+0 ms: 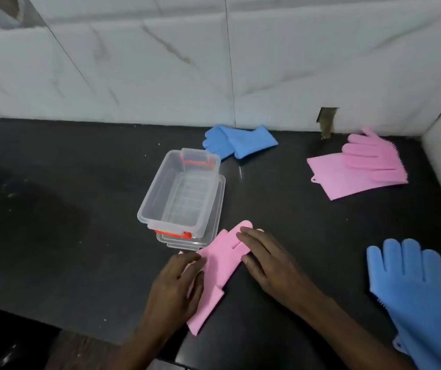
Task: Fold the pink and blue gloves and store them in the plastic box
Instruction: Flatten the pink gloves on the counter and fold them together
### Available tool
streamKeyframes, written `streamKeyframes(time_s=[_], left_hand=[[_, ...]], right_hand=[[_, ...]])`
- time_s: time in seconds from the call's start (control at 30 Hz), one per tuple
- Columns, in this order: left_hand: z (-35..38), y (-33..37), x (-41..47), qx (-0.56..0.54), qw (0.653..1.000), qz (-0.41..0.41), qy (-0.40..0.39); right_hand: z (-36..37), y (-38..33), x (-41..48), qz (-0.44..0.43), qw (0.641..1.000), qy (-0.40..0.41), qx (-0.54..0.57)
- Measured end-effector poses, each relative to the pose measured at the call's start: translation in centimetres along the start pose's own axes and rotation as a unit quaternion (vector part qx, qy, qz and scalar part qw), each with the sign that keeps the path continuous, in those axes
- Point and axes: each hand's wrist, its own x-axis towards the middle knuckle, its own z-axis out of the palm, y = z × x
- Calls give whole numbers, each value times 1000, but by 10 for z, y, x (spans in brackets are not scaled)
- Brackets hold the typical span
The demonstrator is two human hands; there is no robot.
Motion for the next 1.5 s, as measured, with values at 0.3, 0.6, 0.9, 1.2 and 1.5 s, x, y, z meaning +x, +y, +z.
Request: streamKeyframes(time_s=[0.3,0.6,0.9,1.2,1.5], left_hand=[[43,-22,-24,52,990,-120,52],[56,-41,-32,3,993,-57,102],[36,-50,-44,-407,875,-143,221],[7,-52,-56,-600,723,-285,187],[18,-62,-42,-16,971,-235,41]], right_hand=[[62,30,-10,-90,981,10,-172],[65,26,-10,-120,955,42,-269],[45,14,-29,-33,983,73,-163],[28,-10,-47,120,983,-19,-141],[9,-11,-7,190,978,-74,-48]])
